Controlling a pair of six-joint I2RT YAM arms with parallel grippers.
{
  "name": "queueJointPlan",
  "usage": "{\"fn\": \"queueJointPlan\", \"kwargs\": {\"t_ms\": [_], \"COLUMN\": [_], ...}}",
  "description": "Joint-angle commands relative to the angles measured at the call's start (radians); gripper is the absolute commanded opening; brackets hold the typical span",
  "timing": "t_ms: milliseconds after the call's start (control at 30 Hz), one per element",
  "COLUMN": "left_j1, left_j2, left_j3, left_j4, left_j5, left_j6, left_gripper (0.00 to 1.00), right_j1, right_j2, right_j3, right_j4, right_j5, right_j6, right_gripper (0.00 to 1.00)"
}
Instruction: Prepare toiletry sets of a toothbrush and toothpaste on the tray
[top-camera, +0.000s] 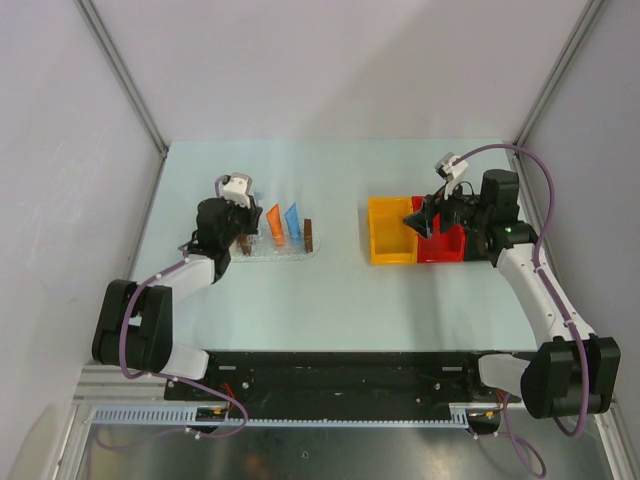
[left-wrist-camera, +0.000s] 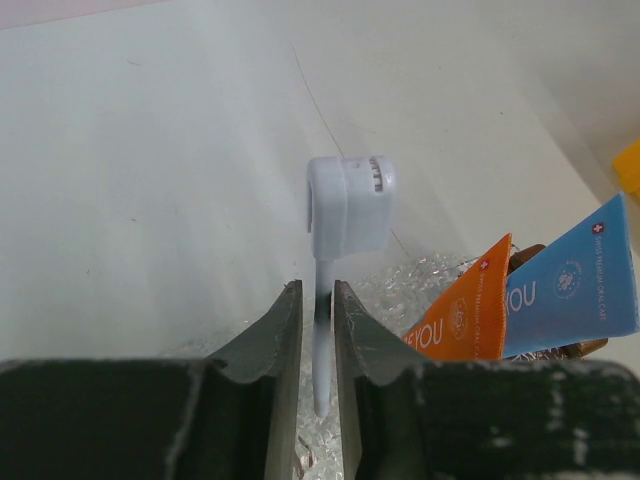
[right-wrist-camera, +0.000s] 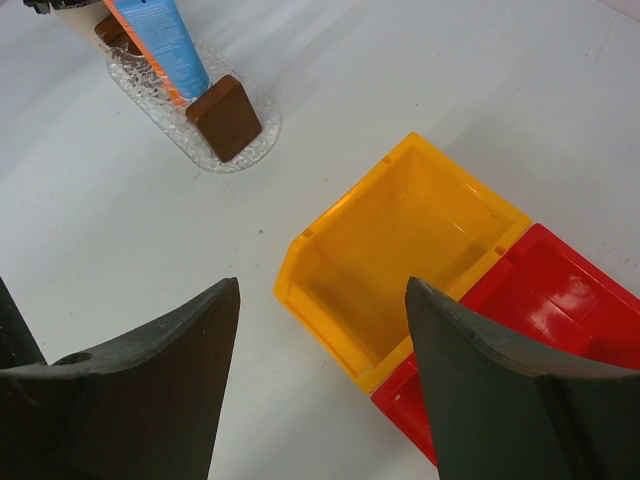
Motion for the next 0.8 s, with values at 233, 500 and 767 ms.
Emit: {"fn": "queueJointPlan", "kwargs": {"t_ms": [233,500,767], "left_j1": [-0.004,-0.004,-0.004], "left_j2": [-0.002,-0.004,-0.005], "left_j3": [0.048,0.045,0.046], "left_j4": [0.007,0.006,0.003], "left_j5": [0.001,-0.002,-0.002], "left_j6": [0.026,0.026,0.023], "left_gripper": [0.25,0.28,0.34], "right_j1": [-0.006,-0.006,-0.007], "right_j2": [-0.015,-0.015,-0.017], "right_j3": [0.002,0.002,0.003], "right_j4": [0.025,0.023,0.023], "right_j5": [-0.018,-0.018,-0.018], "right_j6": [0.004,0.004,0.004], "right_gripper": [0.73,0.72,0.73]}}
